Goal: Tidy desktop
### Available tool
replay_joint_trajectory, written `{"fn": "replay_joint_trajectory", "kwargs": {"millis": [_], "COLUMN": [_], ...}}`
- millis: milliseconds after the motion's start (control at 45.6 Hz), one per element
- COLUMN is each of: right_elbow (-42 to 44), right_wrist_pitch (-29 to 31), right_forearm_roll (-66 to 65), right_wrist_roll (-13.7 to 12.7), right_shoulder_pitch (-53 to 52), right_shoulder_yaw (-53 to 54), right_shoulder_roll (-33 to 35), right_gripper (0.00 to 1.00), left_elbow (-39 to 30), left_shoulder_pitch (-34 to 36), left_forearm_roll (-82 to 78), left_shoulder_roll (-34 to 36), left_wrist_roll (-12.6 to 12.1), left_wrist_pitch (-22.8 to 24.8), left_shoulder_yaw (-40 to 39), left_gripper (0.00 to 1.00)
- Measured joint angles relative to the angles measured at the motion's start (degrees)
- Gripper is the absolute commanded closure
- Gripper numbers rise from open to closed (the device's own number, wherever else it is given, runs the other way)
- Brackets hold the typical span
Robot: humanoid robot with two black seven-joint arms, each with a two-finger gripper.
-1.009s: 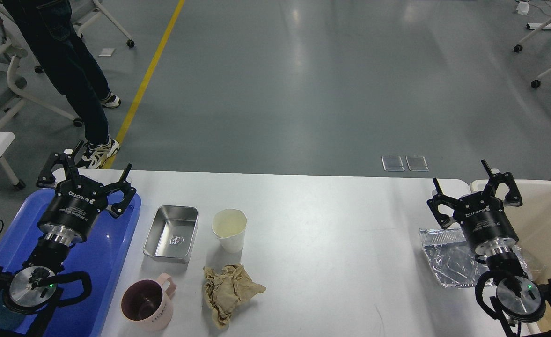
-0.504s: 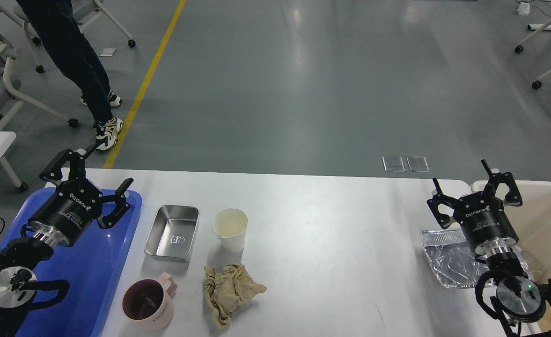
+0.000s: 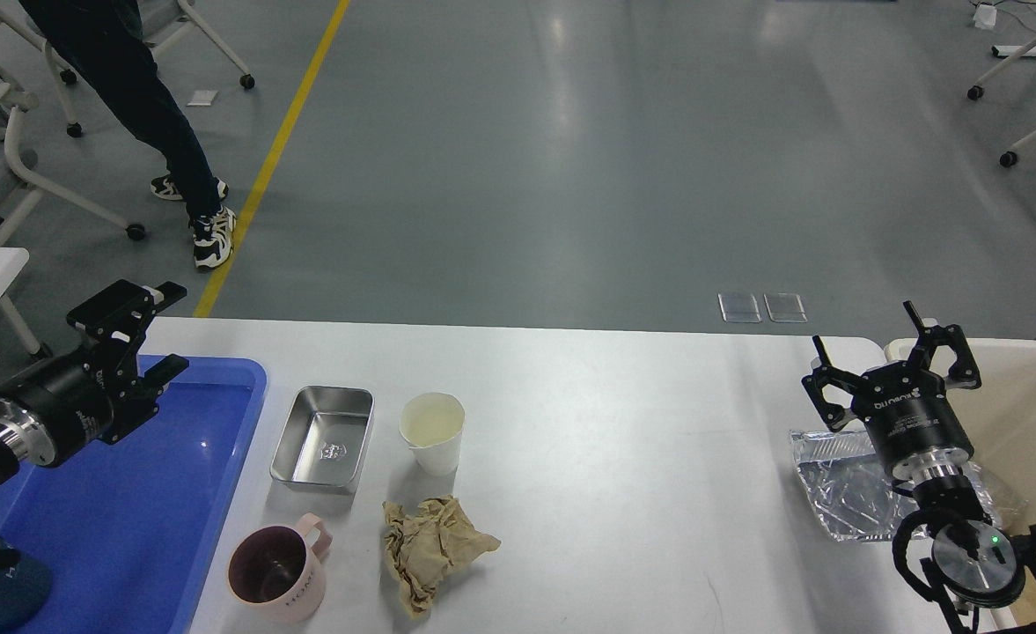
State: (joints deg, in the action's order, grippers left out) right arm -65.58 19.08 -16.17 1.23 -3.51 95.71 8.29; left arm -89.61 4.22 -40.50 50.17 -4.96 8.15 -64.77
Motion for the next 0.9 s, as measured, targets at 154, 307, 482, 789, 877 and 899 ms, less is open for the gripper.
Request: {"fn": "replay_joint_trajectory", "kwargs": {"millis": [154,307,482,789,877,899], "right_elbow": [0.0,0.01,0.0,-0.08,-0.08,-0.08], "right_wrist_pitch": [0.0,0.0,0.0,0.0,0.0,0.0], "right_forearm_roll": [0.01,0.0,0.0,0.0,0.0,0.0], "right_wrist_roll": [0.0,0.0,0.0,0.0,0.0,0.0], "right_shoulder_pitch": [0.08,0.17,0.19,0.43,0.42,0.4], "right_shoulder_yaw": [-0.09,-0.17,-0.18,-0.35,-0.35,-0.35], "right_shoulder_roll": [0.01,0.06,0.15,0.08,0.11,0.13], "right_gripper": [0.0,0.0,0.0,0.0,0.0,0.0], "left_elbow": [-0.3,-0.42,-1.08,-3.24,-3.32,-3.35], "left_shoulder_pitch": [-0.02,-1.2,-1.65,-1.84,-1.87,-1.88], "left_forearm_roll": [-1.57,-3.52,-3.87,-3.88,-3.88,-3.88], "left_shoulder_roll": [5.84,11.6,17.05,26.0,28.28,28.63], "left_wrist_roll": [0.0,0.41,1.23,1.37,1.44,1.47], "left_wrist_pitch": [-0.14,-0.04,0.3,0.38,0.56,0.59], "left_shoulder_yaw": [2.41,2.65,2.64,2.69,2.74,2.78], "left_gripper": [0.04,0.04,0.04,0.04,0.04,0.04]}}
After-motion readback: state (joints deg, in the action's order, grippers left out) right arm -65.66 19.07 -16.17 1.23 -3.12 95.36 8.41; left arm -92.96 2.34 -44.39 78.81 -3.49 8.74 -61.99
